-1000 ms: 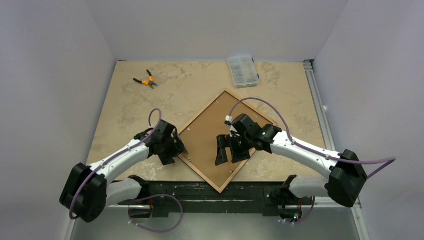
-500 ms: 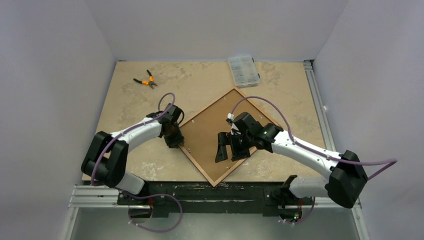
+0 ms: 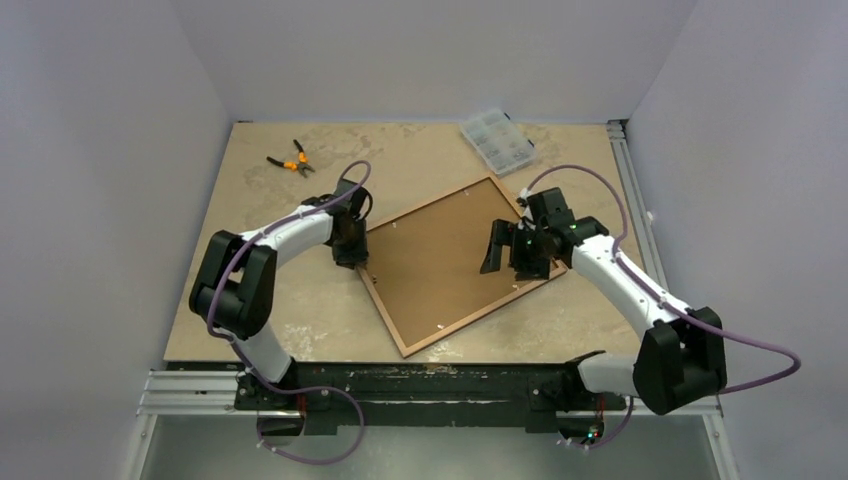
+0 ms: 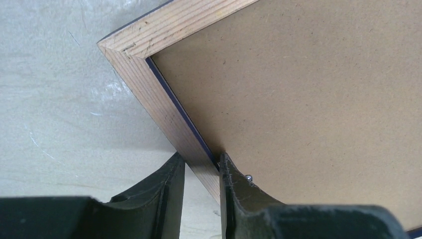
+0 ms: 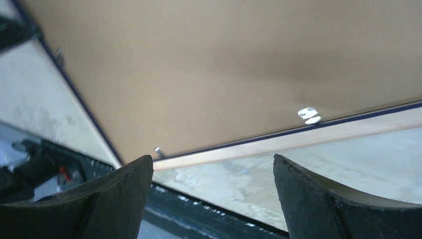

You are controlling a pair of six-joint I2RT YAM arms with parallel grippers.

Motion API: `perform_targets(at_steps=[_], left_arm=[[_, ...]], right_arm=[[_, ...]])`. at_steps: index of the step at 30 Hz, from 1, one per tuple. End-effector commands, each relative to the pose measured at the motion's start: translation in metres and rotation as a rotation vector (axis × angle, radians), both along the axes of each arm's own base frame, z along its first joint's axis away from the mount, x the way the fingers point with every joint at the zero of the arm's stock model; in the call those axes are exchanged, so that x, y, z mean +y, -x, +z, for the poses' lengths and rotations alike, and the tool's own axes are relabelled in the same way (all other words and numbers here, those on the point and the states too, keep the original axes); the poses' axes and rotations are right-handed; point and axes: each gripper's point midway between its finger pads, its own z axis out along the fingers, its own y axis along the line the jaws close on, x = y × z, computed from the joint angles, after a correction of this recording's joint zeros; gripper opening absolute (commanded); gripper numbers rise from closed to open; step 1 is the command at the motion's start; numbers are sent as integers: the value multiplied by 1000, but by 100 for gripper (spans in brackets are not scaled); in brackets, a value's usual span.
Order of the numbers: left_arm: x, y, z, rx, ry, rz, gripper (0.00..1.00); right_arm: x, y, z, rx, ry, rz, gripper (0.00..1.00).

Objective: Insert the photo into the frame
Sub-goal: Adjust the photo frame at the center of the board.

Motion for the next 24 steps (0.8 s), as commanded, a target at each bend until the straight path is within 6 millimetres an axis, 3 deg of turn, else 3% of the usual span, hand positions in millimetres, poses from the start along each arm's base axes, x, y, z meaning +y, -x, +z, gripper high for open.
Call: perform_targets(at_steps=[1, 5, 8, 11, 18, 21, 24], left_arm=[[0, -16, 25, -121, -3, -155, 7], [-4, -1, 31, -109, 94, -105, 57], [-12, 16, 32, -111, 195, -35, 78], [-19, 33, 38, -130, 297, 35, 84], [-38, 76, 33, -104, 581, 233, 86], [-42, 86, 29, -113, 682, 297, 86], [-43, 90, 24, -118, 720, 326, 86]], right_arm=[[-59, -35, 10, -84, 166, -124, 90], [-99, -58, 8, -106, 213, -273, 93], [-118, -75, 4, -111, 226, -349, 95], [-132, -94, -3, -110, 235, -401, 96], [-151, -149, -26, -55, 206, -434, 97], [-149, -164, -43, -7, 187, -396, 97], [-129, -164, -60, 46, 79, -345, 96]])
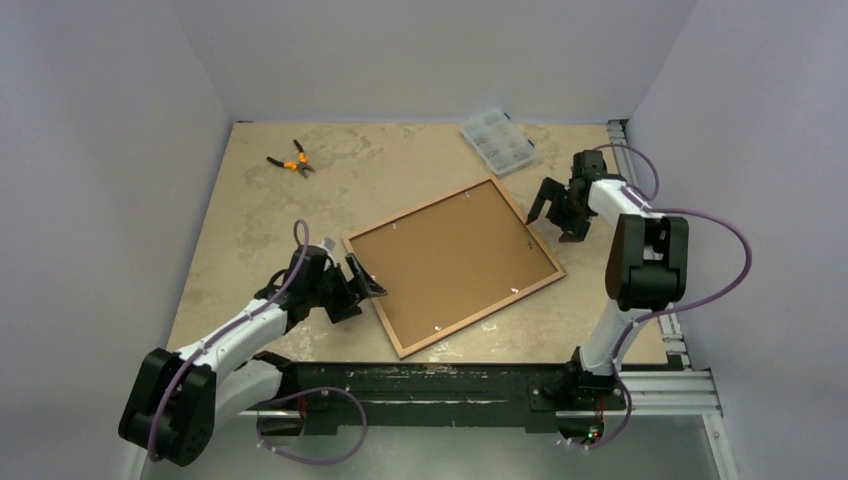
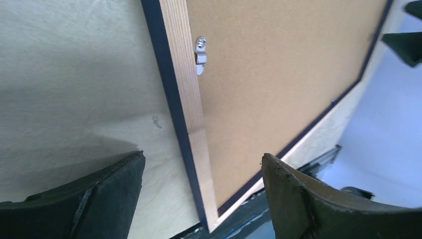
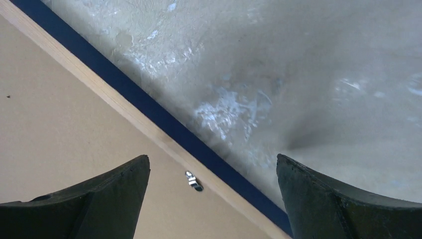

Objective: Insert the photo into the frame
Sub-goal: Adjust the photo frame at the center of the board.

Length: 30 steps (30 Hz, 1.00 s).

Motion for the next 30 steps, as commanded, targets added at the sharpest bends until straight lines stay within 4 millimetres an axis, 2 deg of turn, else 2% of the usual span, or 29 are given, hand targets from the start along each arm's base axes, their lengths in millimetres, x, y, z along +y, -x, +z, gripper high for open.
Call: perform_targets(at_steps=[1, 6, 11, 17, 20, 24, 27, 30], left_arm=[[-15, -6, 7, -4, 160, 75, 86], [-24, -18, 9, -18, 195, 58, 86], [-23, -30, 2, 5, 122, 38, 85], [-5, -29, -1, 55, -35, 33, 85], [4, -24, -2, 72, -92, 40, 84], [11, -14, -4, 81, -123, 54, 84], [20, -8, -5, 92, -171, 70, 84], [31, -4, -4, 99, -225, 93, 84]], right_arm=[[27, -7, -5, -13, -153, 85, 96], [41, 11, -12, 6, -230, 106, 96], [50, 45, -13, 29, -276, 125, 95], [68, 99, -11, 46, -363, 129, 93], [78, 132, -15, 79, -408, 116, 93], [87, 163, -12, 88, -418, 104, 93], [78, 169, -4, 62, -352, 97, 93], [64, 160, 7, 16, -259, 97, 93]])
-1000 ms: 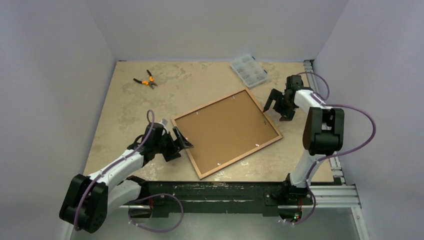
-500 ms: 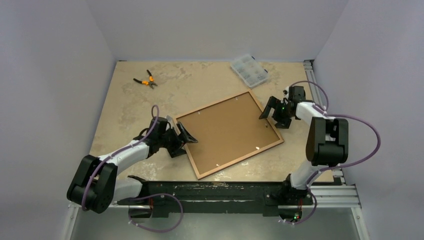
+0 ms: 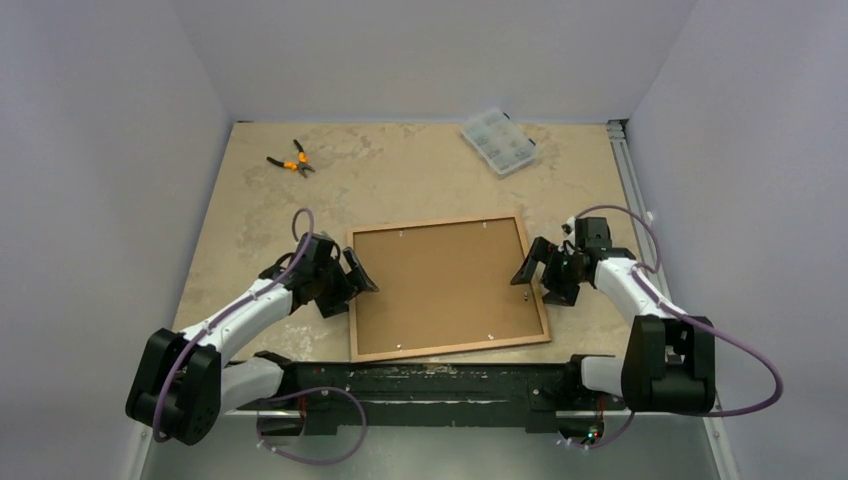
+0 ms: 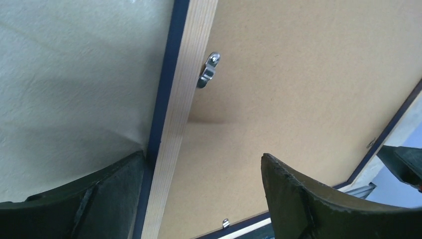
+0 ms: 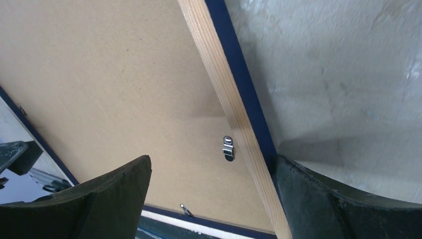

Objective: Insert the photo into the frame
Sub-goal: Adjust the photo frame at the center of the board, then install the photo frame at the center of the board.

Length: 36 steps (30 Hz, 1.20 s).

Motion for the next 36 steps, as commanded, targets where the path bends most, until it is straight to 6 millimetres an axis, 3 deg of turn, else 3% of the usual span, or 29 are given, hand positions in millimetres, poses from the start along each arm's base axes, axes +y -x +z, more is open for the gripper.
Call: perform_targets(at_steps=[1, 5, 13, 17, 22, 26, 36], left_arm=[[15, 11, 1, 25, -91, 9, 84], [19, 8, 5, 34, -121, 24, 84], [32, -2, 26, 21, -214, 17, 85], [52, 2, 31, 28, -326, 21, 85], [64, 6, 29, 40, -374, 27, 85], [62, 4, 28, 41, -368, 22, 85], [61, 4, 20, 50, -365, 15, 85]], right_arm=[[-1, 6, 15, 16, 29, -12, 94], [-10, -6, 15, 8, 165, 18, 94], [51, 12, 1, 42, 139, 187, 90], [69, 20, 3, 46, 192, 273, 88], [66, 23, 6, 34, 304, 315, 85], [63, 28, 4, 39, 361, 335, 75], [48, 28, -23, 72, 481, 322, 61]])
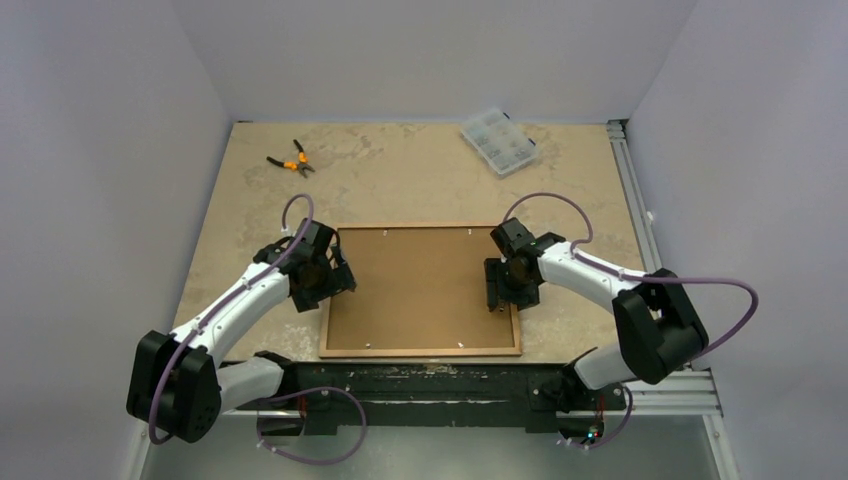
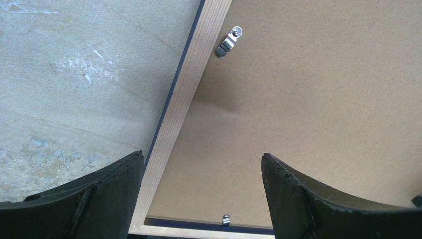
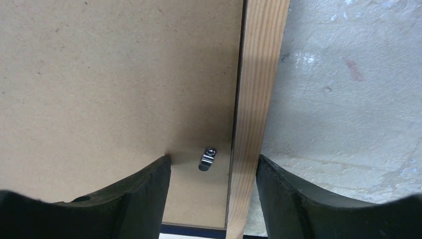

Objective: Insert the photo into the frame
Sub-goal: Install the photo frame at the center of the board.

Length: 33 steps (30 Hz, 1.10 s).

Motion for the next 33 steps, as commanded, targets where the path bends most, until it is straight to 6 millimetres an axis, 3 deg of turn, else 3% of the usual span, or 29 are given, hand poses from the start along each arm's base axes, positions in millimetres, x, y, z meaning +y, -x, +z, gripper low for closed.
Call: perform_targets(at_steps=[1, 4, 7, 10, 16, 18, 19, 20, 21, 23, 24, 27, 33], left_arm=[[2, -5, 1, -19, -15, -10, 85], [3, -5, -1, -16, -19, -11, 85], [3, -5, 0, -17, -19, -11, 85], [3, -5, 0, -19, -18, -10, 85], [1, -6, -2, -21, -9, -15, 85], [0, -6, -3, -22, 1, -19, 85], [-2, -7, -4, -26, 10, -25, 85], [-4, -7, -5, -25, 18, -32, 85], [-6, -8, -4, -29, 28, -38, 85], [-10, -9, -6, -32, 47, -51, 84], [-13, -10, -6, -37, 63, -58, 84], [-22, -12, -10, -38, 101, -76, 84], [-50, -17, -15, -40, 210, -109, 82]], right_arm=[[-9, -11, -4, -40, 67, -27, 59], [-13, -11, -4, -39, 90, -22, 47], [-15, -11, -1, -45, 96, -22, 22], [-18, -12, 3, -53, 109, -23, 7], [-10, -14, 7, -53, 75, -14, 1], [-3, -16, 11, -57, 34, -14, 5], [-1, -17, 14, -61, 21, -10, 14], [3, -18, 18, -68, 3, -5, 26], [6, -19, 22, -76, -14, -1, 46], [10, -23, 32, -104, -48, -5, 71], [12, -24, 36, -114, -66, -10, 79], [8, -32, 46, -145, -96, -41, 90], [-10, -45, 40, -105, -203, -124, 93]])
